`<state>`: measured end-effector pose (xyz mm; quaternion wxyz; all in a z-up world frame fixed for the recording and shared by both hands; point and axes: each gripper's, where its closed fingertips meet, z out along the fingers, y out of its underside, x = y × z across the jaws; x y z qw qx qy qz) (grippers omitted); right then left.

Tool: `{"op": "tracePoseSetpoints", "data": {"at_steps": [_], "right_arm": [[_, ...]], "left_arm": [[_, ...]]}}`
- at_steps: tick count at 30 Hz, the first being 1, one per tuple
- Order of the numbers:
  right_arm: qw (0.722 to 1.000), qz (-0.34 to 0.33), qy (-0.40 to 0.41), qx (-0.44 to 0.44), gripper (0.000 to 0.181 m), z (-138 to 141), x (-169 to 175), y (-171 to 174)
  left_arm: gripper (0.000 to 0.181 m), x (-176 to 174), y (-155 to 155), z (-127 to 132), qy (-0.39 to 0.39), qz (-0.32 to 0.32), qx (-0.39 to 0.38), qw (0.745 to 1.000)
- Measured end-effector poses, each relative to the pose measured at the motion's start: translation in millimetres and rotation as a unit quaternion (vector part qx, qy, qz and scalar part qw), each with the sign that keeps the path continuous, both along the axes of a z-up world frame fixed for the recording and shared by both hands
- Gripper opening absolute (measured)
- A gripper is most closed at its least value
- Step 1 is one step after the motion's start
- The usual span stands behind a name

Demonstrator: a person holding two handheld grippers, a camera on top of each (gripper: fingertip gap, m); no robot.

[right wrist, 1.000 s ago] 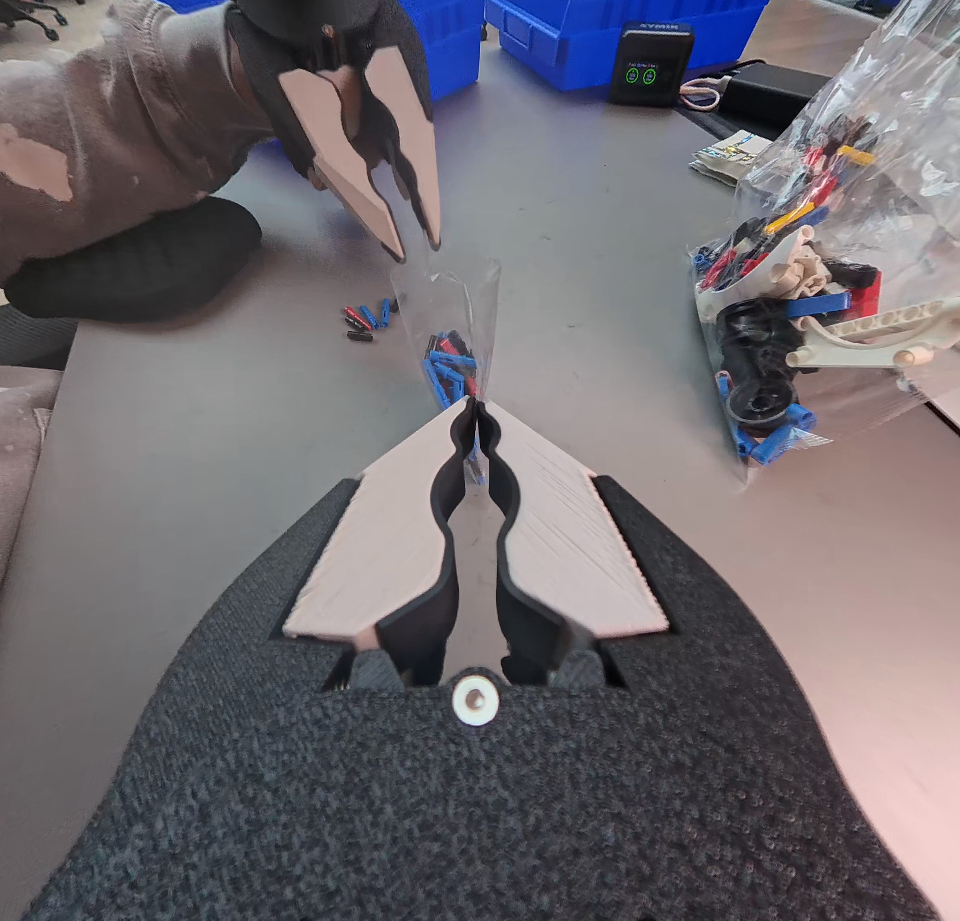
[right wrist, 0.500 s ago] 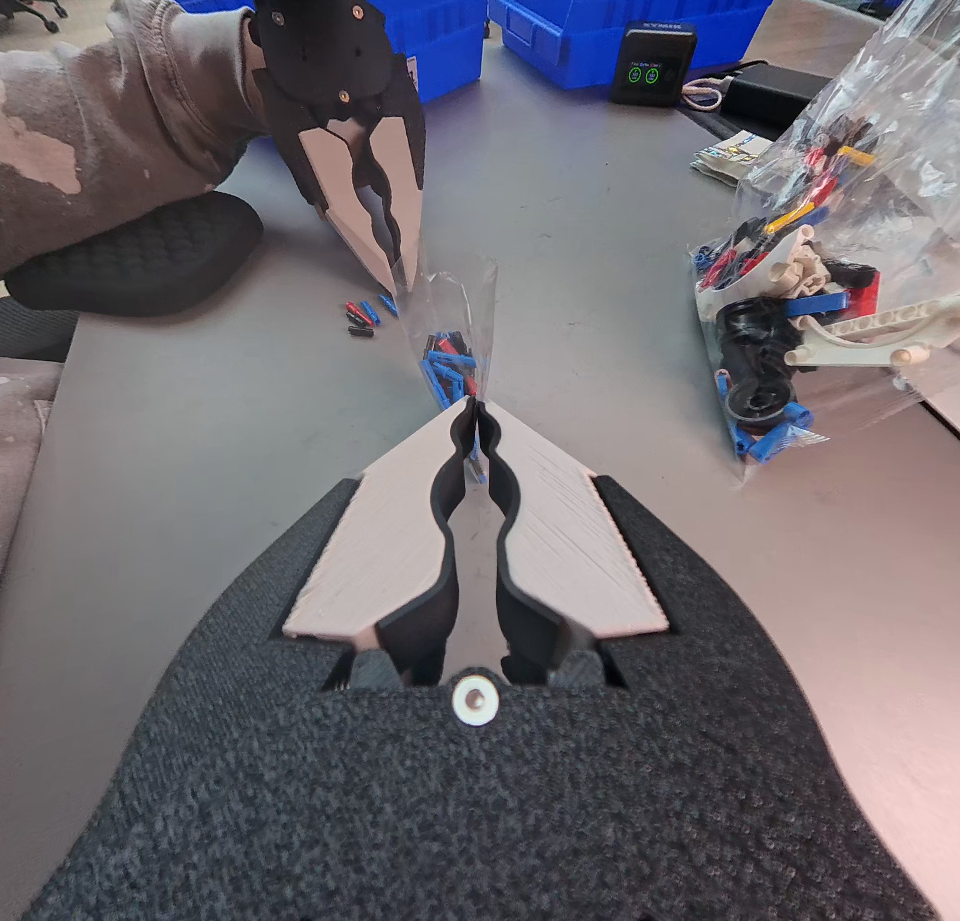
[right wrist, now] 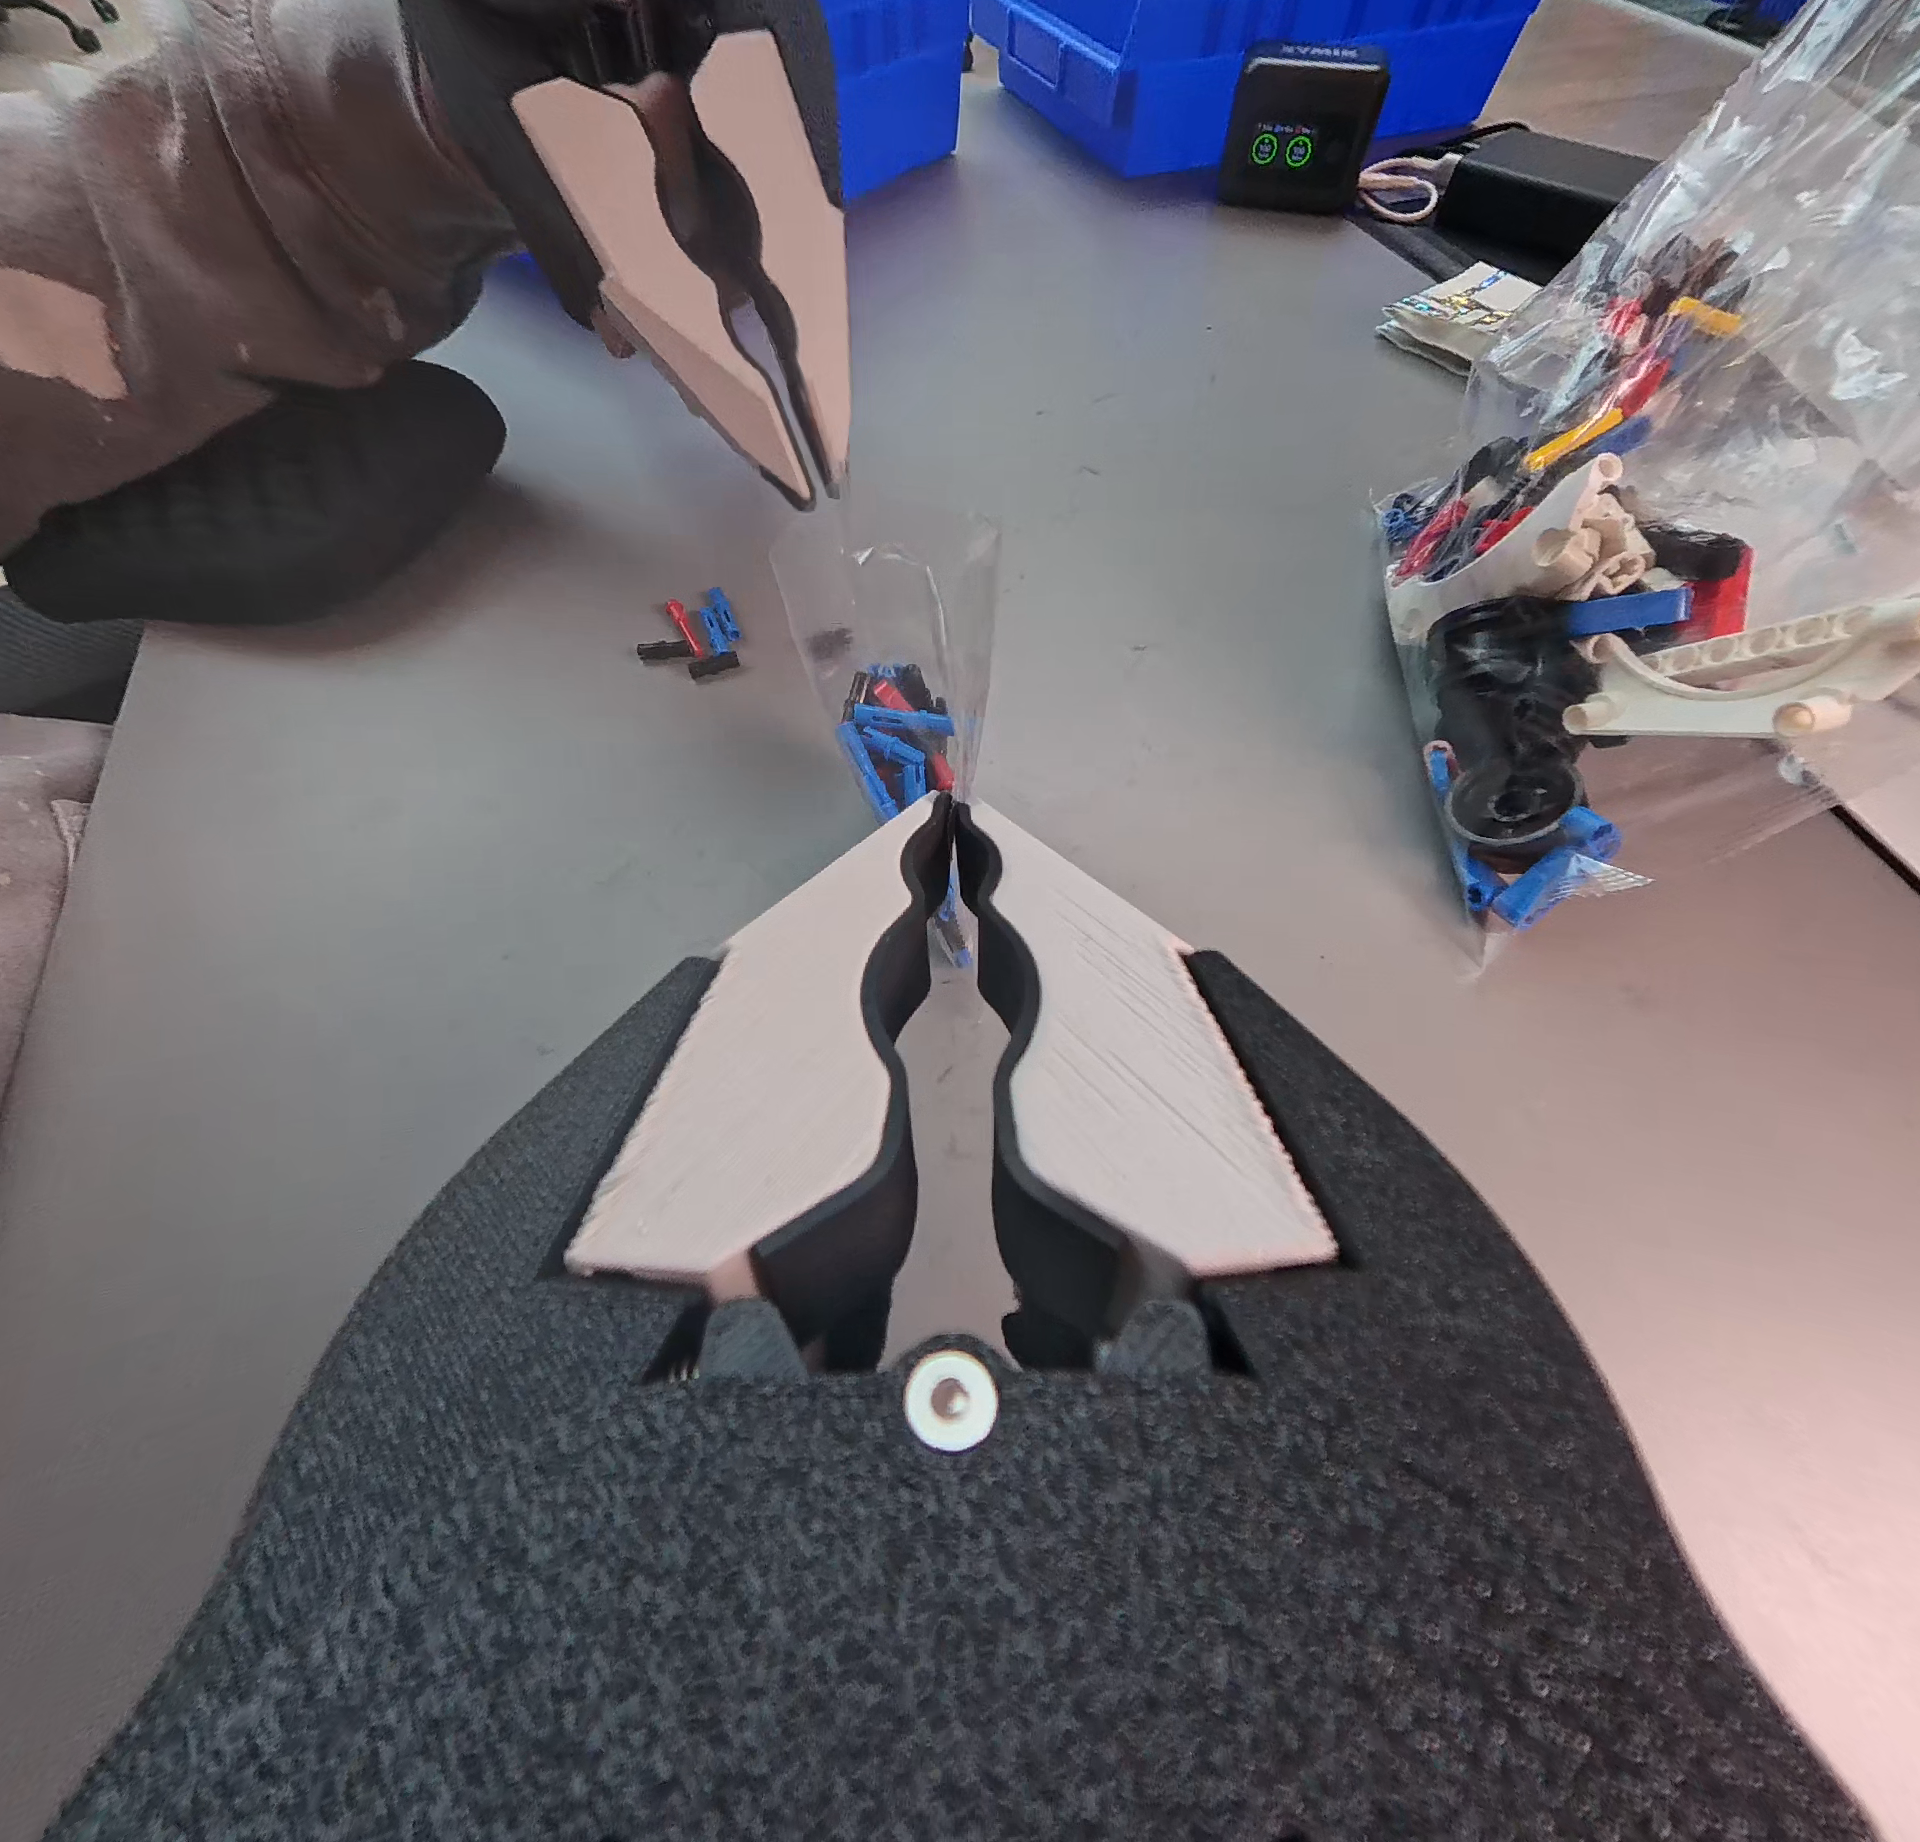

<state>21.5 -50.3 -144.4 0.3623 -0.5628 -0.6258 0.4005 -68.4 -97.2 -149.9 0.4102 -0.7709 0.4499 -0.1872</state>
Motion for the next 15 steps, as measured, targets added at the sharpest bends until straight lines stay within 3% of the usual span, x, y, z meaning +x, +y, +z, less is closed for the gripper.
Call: {"op": "tracePoseSetpoints", "data": {"at_steps": [1, 7, 15], "right_arm": [[1.000, 0.000, -0.001, 0.001, 0.000, 0, 0, 0], [1.000, 0.001, -0.001, 0.003, 0.000, 0, 0, 0], [1.000, 0.001, -0.003, 0.008, 0.000, 0, 1, 0]], "left_arm": [[0.008, -4, 1, -8, 0.005, 0.009, -0.016, 1.000], [0.017, -18, -8, -54, 0.057, 0.018, -0.086, 0.995], [0.009, -17, -8, -61, 0.068, 0.012, -0.089, 0.994]]}}
